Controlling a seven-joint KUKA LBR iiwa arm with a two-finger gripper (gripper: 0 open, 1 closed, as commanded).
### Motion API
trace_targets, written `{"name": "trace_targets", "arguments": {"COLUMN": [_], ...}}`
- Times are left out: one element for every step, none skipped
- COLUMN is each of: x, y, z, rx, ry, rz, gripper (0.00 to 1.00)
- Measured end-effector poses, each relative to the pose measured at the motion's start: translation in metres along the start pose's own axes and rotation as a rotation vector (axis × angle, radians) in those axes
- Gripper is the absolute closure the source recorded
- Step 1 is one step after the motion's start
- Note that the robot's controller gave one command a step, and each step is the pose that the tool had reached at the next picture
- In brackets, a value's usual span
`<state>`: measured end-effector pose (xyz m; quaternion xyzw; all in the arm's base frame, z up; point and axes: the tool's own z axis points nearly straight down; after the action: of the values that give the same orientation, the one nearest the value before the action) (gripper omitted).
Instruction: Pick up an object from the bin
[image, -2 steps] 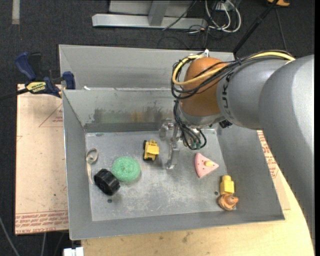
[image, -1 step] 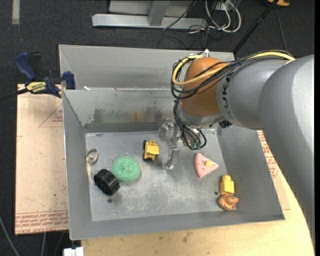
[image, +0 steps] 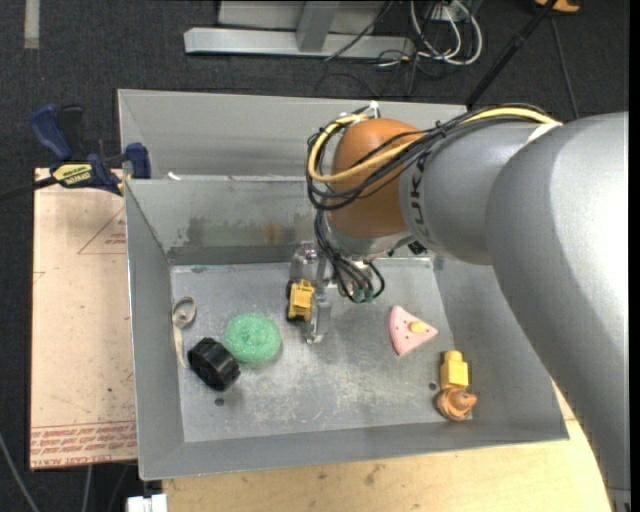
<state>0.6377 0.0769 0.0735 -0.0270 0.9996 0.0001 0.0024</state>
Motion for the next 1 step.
{"name": "trace_targets", "arguments": {"x": [0.0186], "y": [0.0098], "z": [0.0001], "rx": [-0.004], "ry": [-0.005], "rz": [-0.293], "gripper": [1.0]}}
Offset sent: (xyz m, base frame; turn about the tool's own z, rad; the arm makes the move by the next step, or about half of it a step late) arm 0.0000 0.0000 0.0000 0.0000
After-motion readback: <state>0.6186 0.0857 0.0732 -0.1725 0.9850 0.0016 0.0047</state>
